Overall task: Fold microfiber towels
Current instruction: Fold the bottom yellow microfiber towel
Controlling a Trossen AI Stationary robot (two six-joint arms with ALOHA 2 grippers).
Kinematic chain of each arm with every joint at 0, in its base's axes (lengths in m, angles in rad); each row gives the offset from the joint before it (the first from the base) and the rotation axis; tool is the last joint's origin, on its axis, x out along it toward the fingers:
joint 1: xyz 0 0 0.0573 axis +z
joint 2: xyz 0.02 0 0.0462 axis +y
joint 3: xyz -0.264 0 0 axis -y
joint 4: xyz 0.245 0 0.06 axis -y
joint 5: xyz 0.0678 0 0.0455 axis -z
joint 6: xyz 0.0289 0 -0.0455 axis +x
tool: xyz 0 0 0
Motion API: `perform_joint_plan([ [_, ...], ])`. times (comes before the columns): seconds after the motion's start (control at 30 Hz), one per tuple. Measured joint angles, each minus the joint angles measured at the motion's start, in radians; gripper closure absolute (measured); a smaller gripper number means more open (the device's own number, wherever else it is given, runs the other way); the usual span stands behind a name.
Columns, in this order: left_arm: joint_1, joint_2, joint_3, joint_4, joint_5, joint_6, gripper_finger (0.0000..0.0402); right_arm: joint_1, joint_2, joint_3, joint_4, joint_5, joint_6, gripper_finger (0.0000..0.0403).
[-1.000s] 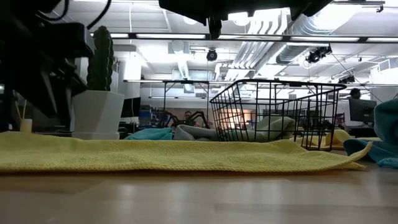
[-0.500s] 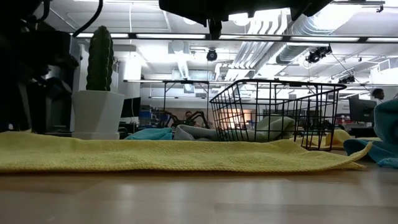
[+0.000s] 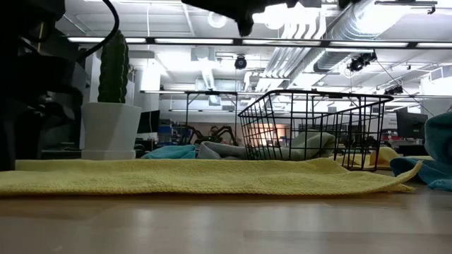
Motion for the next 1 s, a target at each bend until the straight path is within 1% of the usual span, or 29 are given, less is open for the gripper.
perform_joint_plan([
  [0.07,0.000,-0.022,-0.004,-0.009,0.002,0.000,0.0243,0.022,-0.003,0.062,-0.191,0.049,0.049,0.0402],
  [0.13,0.000,-0.035,-0.003,-0.019,0.002,0.000,0.0243,0.043,0.007,0.125,-0.441,0.094,0.134,0.0402],
  [0.23,0.000,-0.048,-0.006,-0.046,-0.001,-0.001,0.0243,0.074,0.051,0.197,-0.770,0.112,0.294,0.0403],
  [0.3,0.000,-0.048,-0.005,-0.052,-0.002,0.000,0.0243,0.100,0.082,0.218,-0.905,0.111,0.399,0.0403],
  [0.37,0.000,-0.048,-0.004,-0.063,-0.003,0.000,0.0243,0.127,0.105,0.218,-0.991,0.109,0.526,0.0403],
  [0.5,0.000,-0.048,-0.004,-0.075,-0.012,0.000,0.0243,0.181,0.157,0.186,-1.049,0.103,0.773,0.0403],
  [0.67,0.000,-0.048,-0.004,-0.077,-0.023,0.000,0.0243,0.243,0.219,0.171,-1.036,0.109,0.976,0.0403],
  [0.87,0.000,-0.048,-0.005,-0.083,-0.028,0.001,0.0243,0.285,0.276,0.176,-1.002,0.093,1.102,0.0403],
  [1.0,0.000,-0.048,-0.005,-0.084,-0.022,0.000,0.0243,0.309,0.285,0.176,-0.907,0.083,1.100,0.0403],
])
